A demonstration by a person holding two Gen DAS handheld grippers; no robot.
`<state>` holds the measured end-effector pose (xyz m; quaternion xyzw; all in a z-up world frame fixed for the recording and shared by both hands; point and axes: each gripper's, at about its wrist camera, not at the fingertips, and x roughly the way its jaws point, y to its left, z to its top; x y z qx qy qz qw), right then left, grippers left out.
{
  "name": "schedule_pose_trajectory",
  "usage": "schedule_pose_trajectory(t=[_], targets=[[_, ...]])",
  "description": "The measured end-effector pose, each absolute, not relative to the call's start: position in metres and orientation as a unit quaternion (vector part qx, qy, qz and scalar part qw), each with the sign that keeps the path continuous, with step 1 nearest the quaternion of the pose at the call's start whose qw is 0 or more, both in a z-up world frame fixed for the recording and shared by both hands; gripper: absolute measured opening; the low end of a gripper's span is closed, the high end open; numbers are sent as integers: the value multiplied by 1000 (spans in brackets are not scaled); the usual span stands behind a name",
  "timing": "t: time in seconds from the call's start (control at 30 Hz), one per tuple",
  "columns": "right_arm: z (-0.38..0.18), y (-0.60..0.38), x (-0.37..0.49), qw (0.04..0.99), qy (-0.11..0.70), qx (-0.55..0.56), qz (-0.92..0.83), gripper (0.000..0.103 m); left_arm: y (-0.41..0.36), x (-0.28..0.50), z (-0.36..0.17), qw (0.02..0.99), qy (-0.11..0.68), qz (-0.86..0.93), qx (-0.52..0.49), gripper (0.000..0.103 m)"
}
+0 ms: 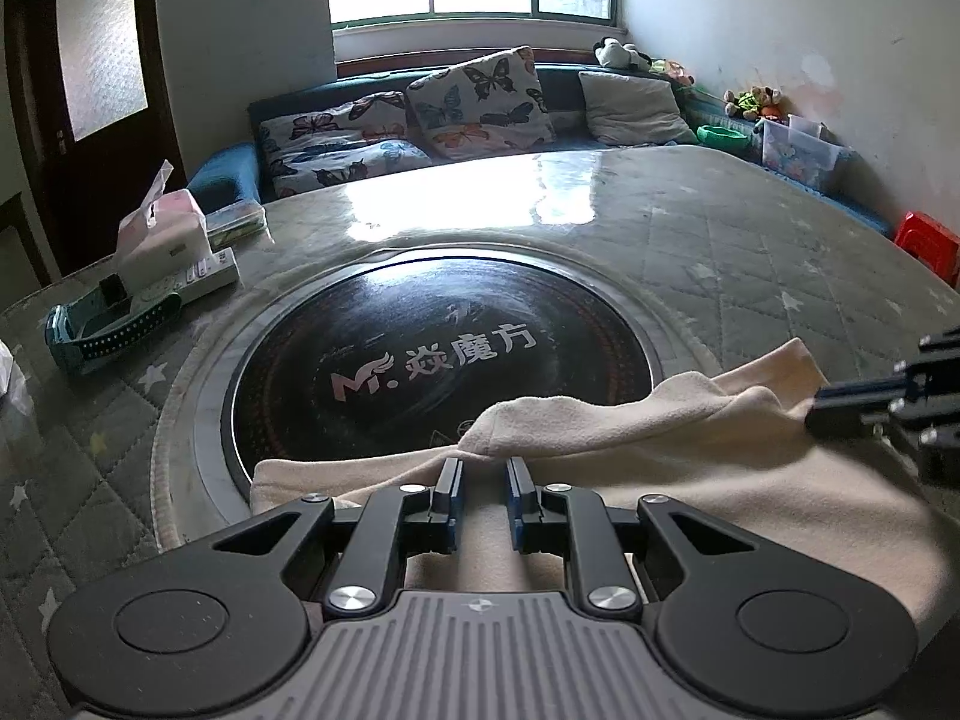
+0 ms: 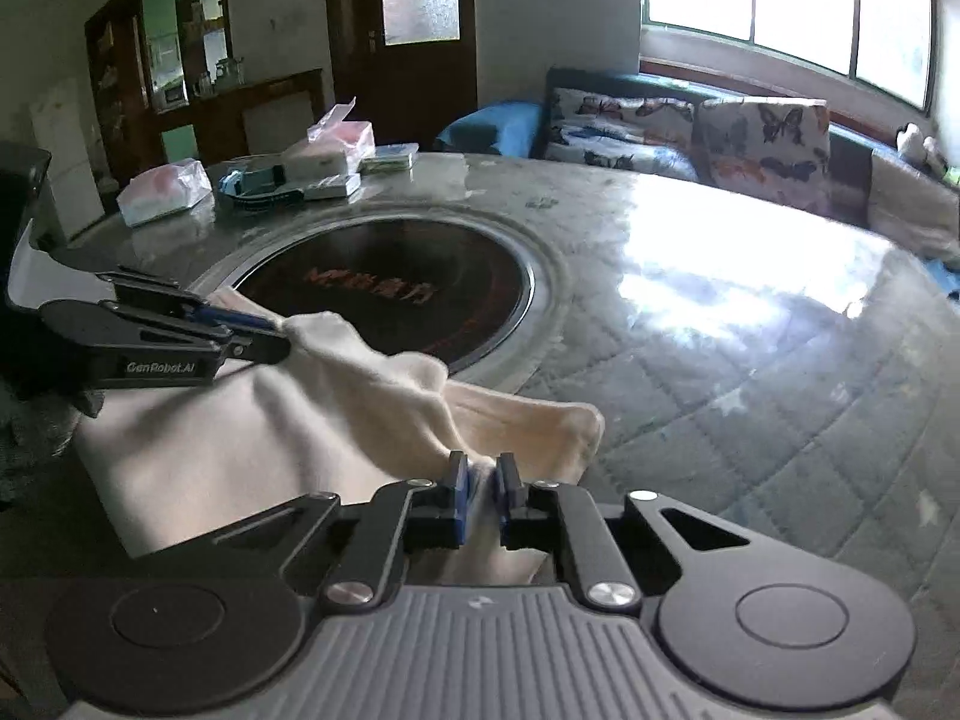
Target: Fold clothes
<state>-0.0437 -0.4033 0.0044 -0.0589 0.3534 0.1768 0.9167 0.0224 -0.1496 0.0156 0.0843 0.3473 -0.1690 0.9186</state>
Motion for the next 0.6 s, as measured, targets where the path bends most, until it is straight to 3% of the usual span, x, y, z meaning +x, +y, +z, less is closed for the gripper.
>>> schedule_pose_trajectory(t=[0.4,0.6], targets=[[24,-396,-45,924,320,-23,209,12,-144,14,22,920,347,-170,74,21],[8,-375,-32,908,336,-26,248,12,-140,-8,36,926,334,-163,73,21]])
